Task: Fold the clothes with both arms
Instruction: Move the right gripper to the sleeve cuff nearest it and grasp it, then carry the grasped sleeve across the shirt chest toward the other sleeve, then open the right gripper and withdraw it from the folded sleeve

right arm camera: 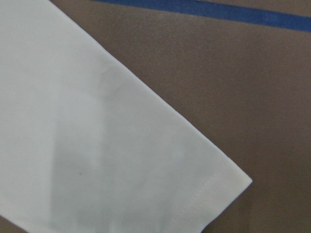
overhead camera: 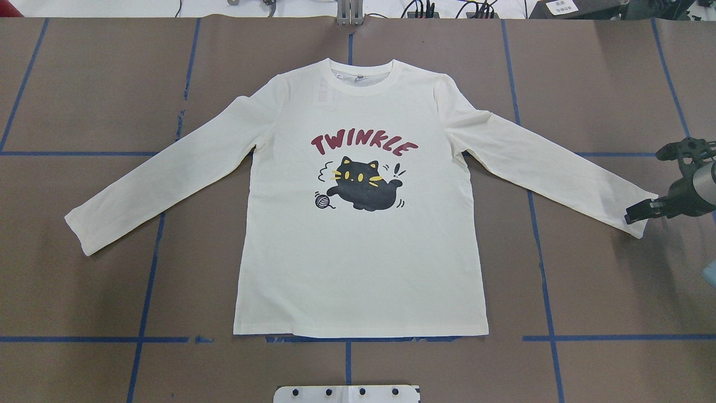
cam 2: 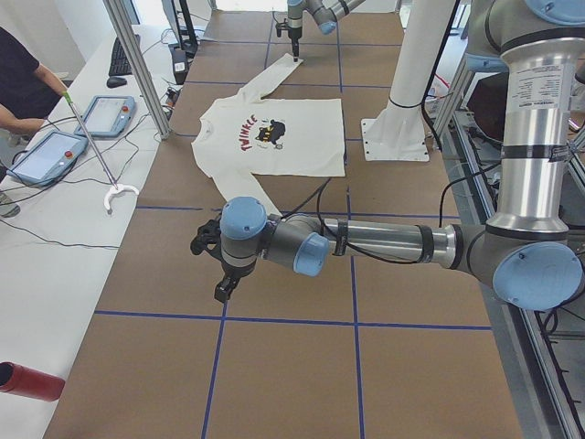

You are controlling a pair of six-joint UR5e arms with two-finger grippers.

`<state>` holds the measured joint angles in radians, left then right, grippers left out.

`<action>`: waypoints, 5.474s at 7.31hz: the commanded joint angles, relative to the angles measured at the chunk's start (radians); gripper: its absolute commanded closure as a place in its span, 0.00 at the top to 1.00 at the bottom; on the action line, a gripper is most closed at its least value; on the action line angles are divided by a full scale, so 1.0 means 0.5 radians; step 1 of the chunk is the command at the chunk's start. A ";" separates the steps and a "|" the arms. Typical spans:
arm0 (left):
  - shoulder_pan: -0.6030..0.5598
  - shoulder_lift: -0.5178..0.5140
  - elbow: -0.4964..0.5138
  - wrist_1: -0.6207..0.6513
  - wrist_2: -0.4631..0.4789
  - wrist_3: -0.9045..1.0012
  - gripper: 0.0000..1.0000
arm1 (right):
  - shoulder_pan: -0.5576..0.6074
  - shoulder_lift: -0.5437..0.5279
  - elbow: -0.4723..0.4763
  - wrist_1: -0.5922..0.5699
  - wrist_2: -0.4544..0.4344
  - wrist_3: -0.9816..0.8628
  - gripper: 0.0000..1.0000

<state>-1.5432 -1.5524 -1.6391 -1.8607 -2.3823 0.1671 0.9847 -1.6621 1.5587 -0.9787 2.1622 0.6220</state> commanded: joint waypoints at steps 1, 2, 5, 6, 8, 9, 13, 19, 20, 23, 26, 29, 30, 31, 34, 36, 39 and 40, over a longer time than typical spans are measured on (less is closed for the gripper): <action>0.000 -0.003 -0.001 0.000 0.000 0.000 1.00 | 0.000 -0.011 0.000 0.006 0.001 0.002 0.91; 0.000 -0.003 0.002 0.000 0.000 0.000 1.00 | 0.000 -0.011 0.009 0.006 0.029 0.005 0.66; 0.000 -0.003 0.005 0.000 0.000 0.000 1.00 | 0.003 -0.011 0.012 0.009 0.078 0.002 0.11; 0.000 -0.003 0.005 0.000 0.000 0.000 1.00 | 0.003 -0.011 0.015 0.009 0.078 0.002 0.03; 0.000 -0.009 0.002 0.000 0.000 0.000 1.00 | 0.009 -0.005 0.027 0.012 0.075 0.002 0.00; 0.000 -0.012 0.002 0.000 0.000 -0.003 1.00 | 0.046 -0.011 0.079 0.012 0.078 0.005 0.00; 0.000 -0.031 0.011 -0.003 0.003 -0.003 1.00 | 0.151 0.426 0.184 0.006 0.446 0.499 0.00; 0.000 -0.043 0.026 -0.003 0.003 -0.009 1.00 | -0.093 1.944 -0.544 0.003 0.206 1.112 0.00; 0.000 -0.043 0.029 -0.003 0.003 -0.009 1.00 | -0.356 2.220 -0.823 0.009 -0.191 1.115 0.00; 0.000 -0.049 0.035 -0.003 0.003 -0.009 1.00 | -0.686 2.349 -1.163 0.256 -0.724 1.115 0.00; 0.000 -0.049 0.048 -0.003 0.000 -0.006 1.00 | -0.717 2.379 -1.221 0.362 -0.762 1.115 0.00; 0.000 -0.052 0.066 -0.030 0.003 -0.009 1.00 | -0.840 2.545 -1.384 0.576 -0.951 1.115 1.00; 0.000 -0.052 0.112 -0.095 0.003 -0.012 1.00 | -0.853 2.536 -1.387 0.577 -0.971 1.118 1.00; 0.000 -0.055 0.164 -0.168 0.000 -0.012 1.00 | -0.853 2.536 -1.393 0.574 -0.971 1.173 1.00; 0.058 -0.061 0.115 -0.370 0.024 -0.549 1.00 | -0.792 2.420 -1.144 0.174 -0.871 1.351 1.00; 0.302 0.039 0.057 -0.784 0.190 -1.266 1.00 | -0.529 2.153 -0.647 -0.512 -0.443 1.281 1.00; 0.890 0.355 -0.374 -1.080 0.669 -2.420 1.00 | -0.161 1.538 -0.100 -0.849 -0.082 0.565 1.00; 1.154 0.404 -0.485 -1.077 0.891 -2.764 1.00 | -0.010 1.381 -0.077 -0.856 0.086 0.338 1.00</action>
<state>-1.1251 -1.3947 -1.7977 -2.3868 -2.0734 -0.9850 0.8897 -0.8572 1.4688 -1.3813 2.1124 0.9406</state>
